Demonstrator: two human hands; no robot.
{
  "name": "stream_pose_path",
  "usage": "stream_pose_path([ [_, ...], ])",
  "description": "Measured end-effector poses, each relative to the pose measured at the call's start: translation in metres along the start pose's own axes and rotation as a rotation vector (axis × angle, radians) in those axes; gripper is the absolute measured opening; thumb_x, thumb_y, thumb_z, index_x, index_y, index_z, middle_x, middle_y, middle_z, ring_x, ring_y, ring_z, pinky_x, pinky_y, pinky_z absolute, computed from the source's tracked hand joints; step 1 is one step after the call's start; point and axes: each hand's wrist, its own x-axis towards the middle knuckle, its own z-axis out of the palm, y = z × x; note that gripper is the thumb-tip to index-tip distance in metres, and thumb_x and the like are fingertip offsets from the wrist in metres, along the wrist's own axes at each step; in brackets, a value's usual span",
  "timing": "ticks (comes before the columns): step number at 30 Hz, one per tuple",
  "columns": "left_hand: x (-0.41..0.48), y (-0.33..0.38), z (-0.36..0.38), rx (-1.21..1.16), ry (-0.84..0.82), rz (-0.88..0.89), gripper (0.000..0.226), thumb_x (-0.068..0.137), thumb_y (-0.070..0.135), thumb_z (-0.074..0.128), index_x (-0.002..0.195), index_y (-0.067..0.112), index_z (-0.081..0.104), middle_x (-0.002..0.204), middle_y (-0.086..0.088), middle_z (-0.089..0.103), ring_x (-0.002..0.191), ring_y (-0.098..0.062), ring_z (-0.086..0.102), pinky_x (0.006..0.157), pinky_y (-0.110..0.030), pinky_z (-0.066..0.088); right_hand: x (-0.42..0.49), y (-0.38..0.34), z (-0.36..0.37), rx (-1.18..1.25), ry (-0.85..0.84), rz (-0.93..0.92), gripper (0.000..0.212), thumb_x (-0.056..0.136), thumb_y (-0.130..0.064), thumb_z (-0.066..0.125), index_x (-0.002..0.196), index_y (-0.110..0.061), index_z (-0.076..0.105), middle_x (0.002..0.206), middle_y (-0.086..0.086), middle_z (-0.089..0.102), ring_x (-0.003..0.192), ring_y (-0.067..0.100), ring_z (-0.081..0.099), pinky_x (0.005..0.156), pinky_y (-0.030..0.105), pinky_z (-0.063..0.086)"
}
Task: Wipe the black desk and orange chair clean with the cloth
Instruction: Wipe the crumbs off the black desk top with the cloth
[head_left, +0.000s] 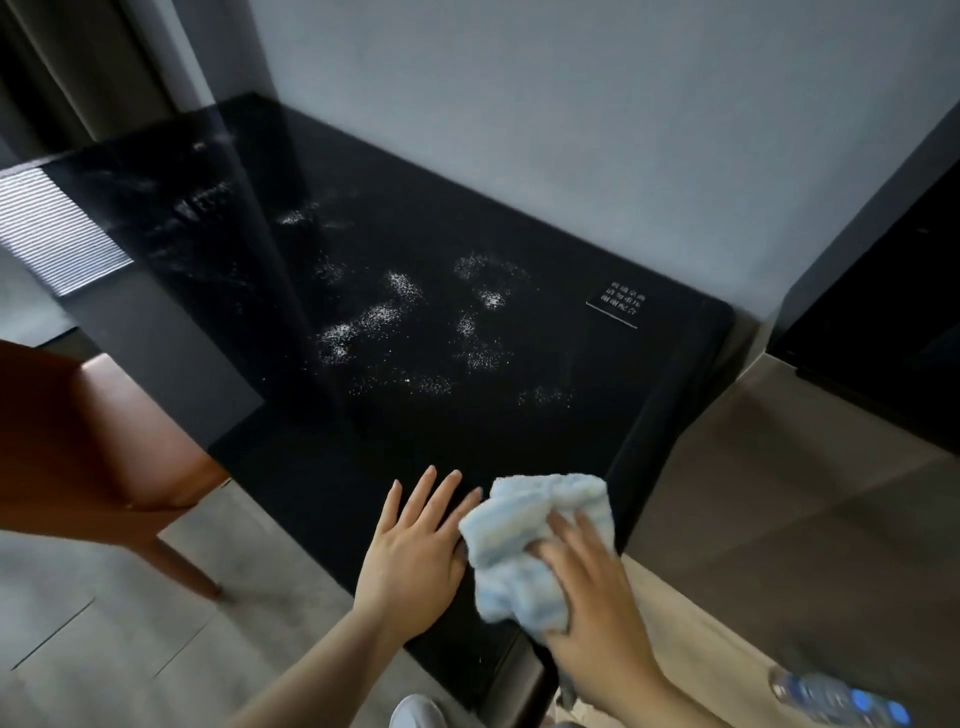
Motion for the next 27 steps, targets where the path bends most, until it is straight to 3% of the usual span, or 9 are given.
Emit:
stream_pose_path([
  [2,0.0,0.002,-0.006,-0.005,-0.001,-0.005,0.049,0.093,0.044,0.026,0.134,0.031,0.049,0.141,0.002,0.048,0.135,-0.025,0.038,0.108,-0.049,0.024,0.017,0.007,-0.018,-0.066,0.076,-0.059,0.085,0.08,-0.054,-0.028,0.135,-0.032,0.033,0.141,-0.009,0.03,0.128,0.009,0.031,0.102,0.023,0.042],
  [6,-0.003,-0.004,-0.002,-0.046,-0.028,-0.025,0.05,0.098,0.048,0.02,0.147,0.037,0.017,0.157,0.005,0.012,0.145,-0.021,-0.002,0.111,-0.042,-0.016,0.079,0.012,-0.054,0.061,0.268,-0.006,0.092,0.072,-0.071,0.013,0.14,-0.017,0.042,0.151,0.006,0.03,0.139,0.02,0.025,0.114,0.038,0.027],
  [11,-0.026,-0.004,-0.004,-0.029,-0.01,-0.049,0.048,0.091,0.045,0.029,0.127,0.031,0.058,0.134,-0.003,0.056,0.129,-0.027,0.043,0.112,-0.048,0.027,0.01,-0.014,0.007,0.003,0.098,-0.269,0.048,0.082,-0.048,0.034,0.125,-0.029,0.047,0.149,-0.007,0.033,0.14,0.017,0.029,0.108,0.045,0.036],
  [14,-0.035,-0.01,0.001,-0.074,-0.045,-0.075,0.053,0.093,0.049,0.018,0.139,0.034,0.041,0.15,0.0,0.033,0.14,-0.025,0.015,0.119,-0.046,0.002,0.005,-0.013,0.005,0.082,0.044,-0.38,0.052,0.083,-0.054,0.033,0.132,-0.037,0.037,0.152,-0.018,0.021,0.142,0.008,0.018,0.111,0.035,0.029],
  [19,-0.044,-0.019,0.011,-0.058,0.009,-0.057,0.05,0.092,0.056,0.004,0.138,0.045,-0.011,0.145,0.013,-0.018,0.137,-0.017,-0.029,0.106,-0.033,-0.027,0.041,-0.022,-0.027,0.055,-0.001,-0.313,0.019,0.089,-0.035,0.043,0.106,-0.036,0.051,0.115,-0.028,0.046,0.101,-0.006,0.05,0.08,0.02,0.047],
  [20,-0.046,-0.021,0.011,-0.055,-0.002,-0.049,0.051,0.091,0.057,0.003,0.138,0.044,-0.011,0.146,0.013,-0.019,0.136,-0.017,-0.03,0.106,-0.034,-0.028,0.026,-0.022,-0.014,0.341,-0.097,-0.283,0.022,0.086,-0.035,0.046,0.107,-0.037,0.053,0.12,-0.029,0.046,0.102,-0.007,0.051,0.077,0.019,0.048],
  [22,-0.05,-0.027,0.01,-0.074,-0.043,-0.015,0.059,0.086,0.061,0.0,0.141,0.042,-0.008,0.148,0.012,-0.02,0.133,-0.019,-0.035,0.107,-0.036,-0.028,-0.013,-0.031,0.003,0.243,-0.222,-0.34,0.04,0.083,-0.038,0.047,0.123,-0.031,0.048,0.141,-0.013,0.04,0.126,0.007,0.04,0.093,0.035,0.051],
  [23,-0.053,-0.03,0.01,-0.047,-0.081,0.015,0.062,0.084,0.062,0.002,0.141,0.041,-0.009,0.149,0.01,-0.022,0.132,-0.021,-0.036,0.108,-0.036,-0.027,-0.026,-0.038,0.012,0.002,0.003,-0.366,0.047,0.081,-0.042,0.046,0.127,-0.03,0.045,0.145,-0.005,0.038,0.133,0.013,0.033,0.096,0.041,0.049],
  [27,-0.061,-0.035,0.003,0.012,-0.056,0.073,0.057,0.089,0.059,0.01,0.143,0.039,0.005,0.155,0.003,0.002,0.139,-0.027,-0.015,0.111,-0.052,-0.009,-0.015,-0.024,0.005,-0.053,0.019,-0.48,0.063,0.084,-0.045,0.046,0.143,-0.034,0.031,0.157,-0.009,0.016,0.144,0.013,0.017,0.11,0.038,0.036],
])
